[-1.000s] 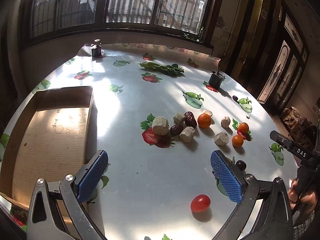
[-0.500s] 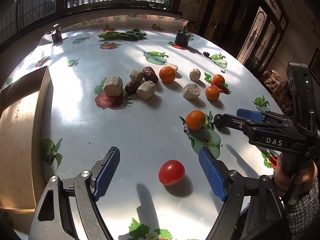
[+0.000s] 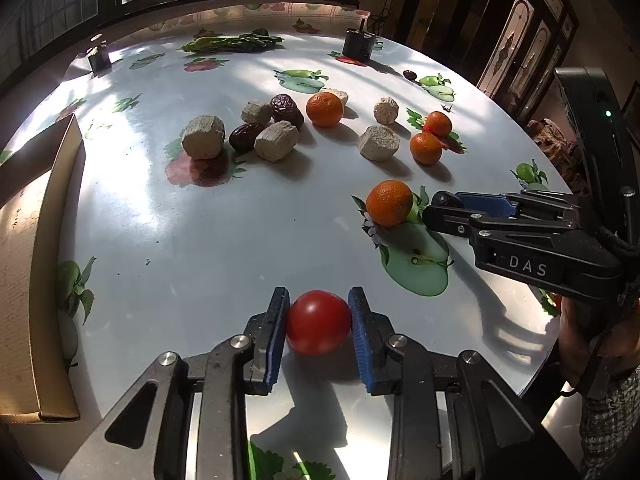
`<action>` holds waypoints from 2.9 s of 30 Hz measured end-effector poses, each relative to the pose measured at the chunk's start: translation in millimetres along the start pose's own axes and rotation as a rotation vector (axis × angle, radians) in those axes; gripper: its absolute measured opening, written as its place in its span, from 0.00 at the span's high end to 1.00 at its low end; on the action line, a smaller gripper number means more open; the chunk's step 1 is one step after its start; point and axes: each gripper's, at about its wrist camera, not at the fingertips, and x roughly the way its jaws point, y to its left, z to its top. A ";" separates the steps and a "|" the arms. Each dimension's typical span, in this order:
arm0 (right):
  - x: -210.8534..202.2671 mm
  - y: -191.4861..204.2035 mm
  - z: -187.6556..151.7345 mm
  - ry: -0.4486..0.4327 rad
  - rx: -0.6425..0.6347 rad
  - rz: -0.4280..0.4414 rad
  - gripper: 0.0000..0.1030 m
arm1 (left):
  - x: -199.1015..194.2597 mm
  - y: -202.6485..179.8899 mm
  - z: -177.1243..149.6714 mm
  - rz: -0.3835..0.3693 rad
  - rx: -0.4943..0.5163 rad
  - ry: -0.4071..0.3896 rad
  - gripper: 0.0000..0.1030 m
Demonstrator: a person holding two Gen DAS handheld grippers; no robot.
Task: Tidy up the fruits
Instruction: 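Grasp the dark purple plum with the right gripper, then carry the tomato into the box and open the left gripper while the right releases the plum there, then move both open grippers back over the fruit on the table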
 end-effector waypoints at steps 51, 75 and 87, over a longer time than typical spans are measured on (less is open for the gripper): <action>115.0 320.7 190.5 0.026 -0.308 0.361 0.73 | -40.2 378.4 91.2 0.293 -0.560 -0.015 0.71; 34.1 238.9 173.9 -0.175 -0.197 0.288 0.43 | -120.7 292.7 107.2 0.339 -0.434 -0.202 0.35; 0.1 112.2 119.6 -0.166 -0.051 0.236 0.37 | -93.0 148.5 87.5 0.149 -0.274 -0.200 0.34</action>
